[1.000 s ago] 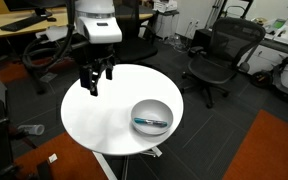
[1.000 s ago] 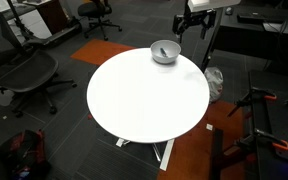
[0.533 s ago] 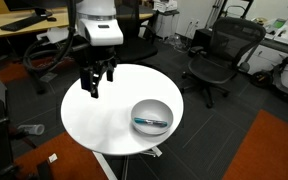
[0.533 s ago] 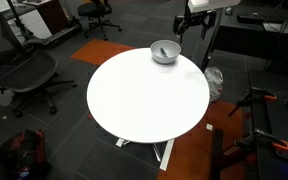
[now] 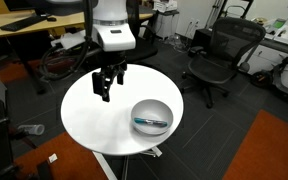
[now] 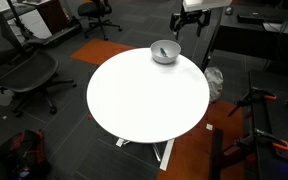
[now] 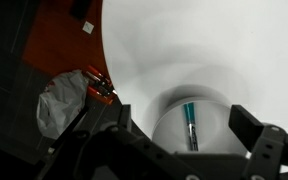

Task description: Remove the marker from the bowl and put it on the table

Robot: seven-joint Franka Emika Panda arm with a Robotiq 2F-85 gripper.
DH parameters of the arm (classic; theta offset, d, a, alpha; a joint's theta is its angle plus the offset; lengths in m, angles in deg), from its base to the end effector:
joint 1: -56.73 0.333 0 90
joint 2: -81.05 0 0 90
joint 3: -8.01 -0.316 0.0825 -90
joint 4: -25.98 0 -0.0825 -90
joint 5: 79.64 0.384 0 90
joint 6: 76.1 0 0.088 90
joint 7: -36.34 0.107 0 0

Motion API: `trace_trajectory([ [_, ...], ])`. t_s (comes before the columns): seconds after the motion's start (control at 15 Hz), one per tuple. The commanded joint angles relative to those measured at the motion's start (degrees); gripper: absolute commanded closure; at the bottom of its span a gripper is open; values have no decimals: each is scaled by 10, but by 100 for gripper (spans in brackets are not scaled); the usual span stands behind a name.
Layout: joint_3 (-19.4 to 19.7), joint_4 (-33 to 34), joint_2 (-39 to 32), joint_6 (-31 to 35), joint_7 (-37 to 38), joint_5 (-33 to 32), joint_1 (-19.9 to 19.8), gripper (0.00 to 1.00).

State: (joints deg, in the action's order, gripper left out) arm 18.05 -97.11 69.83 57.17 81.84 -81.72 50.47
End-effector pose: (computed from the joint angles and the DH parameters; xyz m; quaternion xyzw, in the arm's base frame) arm 0.5385 -0.1570 0.3108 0.8648 -0.5012 0.0001 0.0311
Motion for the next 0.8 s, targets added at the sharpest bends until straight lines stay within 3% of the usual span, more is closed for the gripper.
trace_trajectory([
  [0.0,11,36,-42,31,13,-3,1,0],
  [0.73,33,117,-147,92,-5,4,5,0],
])
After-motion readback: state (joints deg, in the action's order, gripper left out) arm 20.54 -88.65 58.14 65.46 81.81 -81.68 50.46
